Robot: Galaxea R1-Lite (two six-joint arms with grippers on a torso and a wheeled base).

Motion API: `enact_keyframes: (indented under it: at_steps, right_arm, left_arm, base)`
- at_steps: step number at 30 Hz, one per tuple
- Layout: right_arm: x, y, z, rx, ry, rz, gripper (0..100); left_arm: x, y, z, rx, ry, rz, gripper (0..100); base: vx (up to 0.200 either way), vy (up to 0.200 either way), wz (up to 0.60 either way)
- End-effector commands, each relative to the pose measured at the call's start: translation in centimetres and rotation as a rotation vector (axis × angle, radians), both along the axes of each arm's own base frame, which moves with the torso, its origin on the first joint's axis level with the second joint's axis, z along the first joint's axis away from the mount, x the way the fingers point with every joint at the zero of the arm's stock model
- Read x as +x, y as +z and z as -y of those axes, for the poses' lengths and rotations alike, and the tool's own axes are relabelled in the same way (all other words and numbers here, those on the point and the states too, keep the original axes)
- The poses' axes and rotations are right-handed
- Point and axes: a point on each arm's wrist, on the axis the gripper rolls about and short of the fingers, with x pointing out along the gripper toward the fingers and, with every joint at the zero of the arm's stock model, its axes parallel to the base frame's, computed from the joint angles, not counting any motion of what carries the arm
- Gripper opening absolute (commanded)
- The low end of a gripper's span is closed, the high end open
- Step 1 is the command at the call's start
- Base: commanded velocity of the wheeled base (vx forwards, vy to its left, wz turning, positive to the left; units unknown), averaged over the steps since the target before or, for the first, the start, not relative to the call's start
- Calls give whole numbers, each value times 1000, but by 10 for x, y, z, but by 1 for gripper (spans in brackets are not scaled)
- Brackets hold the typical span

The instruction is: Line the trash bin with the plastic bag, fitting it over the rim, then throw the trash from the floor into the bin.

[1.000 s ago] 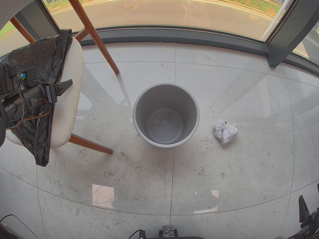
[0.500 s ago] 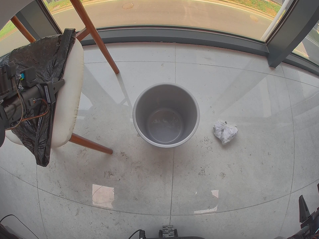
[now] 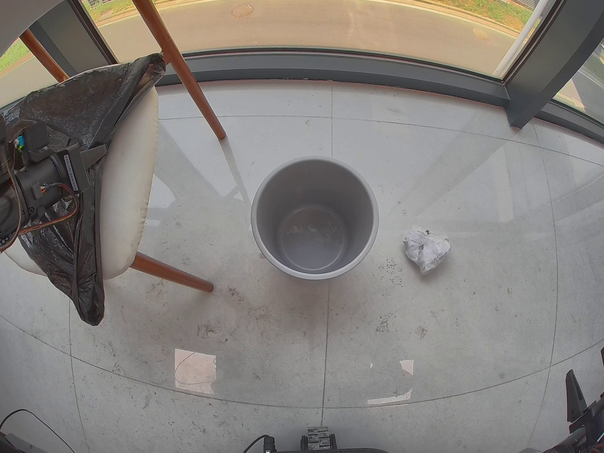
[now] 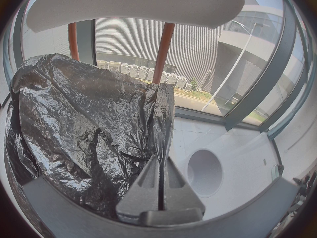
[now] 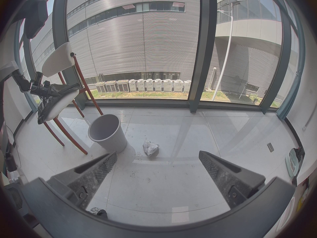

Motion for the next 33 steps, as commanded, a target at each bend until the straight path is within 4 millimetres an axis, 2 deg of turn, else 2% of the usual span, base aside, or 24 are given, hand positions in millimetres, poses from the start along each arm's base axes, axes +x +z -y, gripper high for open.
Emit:
enact_keyframes:
  at_steps: [1, 12, 15, 19, 23, 27, 30, 33]
  right_arm:
    - [1, -5, 0, -1, 0, -14, 100]
    - [1, -5, 0, -1, 0, -14, 100]
    - [1, -5, 0, -1, 0, -16, 100]
    - [1, -5, 0, -1, 0, -16, 100]
    - [1, -5, 0, -1, 0, -17, 100]
    - [1, -5, 0, 1, 0, -17, 100]
    - [1, -5, 0, 1, -1, -17, 100]
    - [1, -5, 0, 7, -1, -17, 100]
  left_arm:
    - [-16, 10, 1, -46, -31, 34, 0]
    - [-34, 1, 4, -169, -190, -22, 0]
    - [-47, -3, 8, -234, -303, -62, 0]
    - [-52, -2, 11, -289, -446, -100, 0]
    - [-53, 8, 17, -391, -520, -134, 0]
    - [-54, 30, 23, -501, -584, -105, 0]
    - [-56, 38, 32, -556, -655, -89, 0]
    - [-64, 47, 49, -646, -791, -111, 0]
  base:
    - [0, 0, 0]
    - [0, 0, 0]
    - [0, 0, 0]
    - [0, 0, 0]
    - [0, 0, 0]
    - [0, 0, 0]
    - [0, 0, 0]
    - [0, 0, 0]
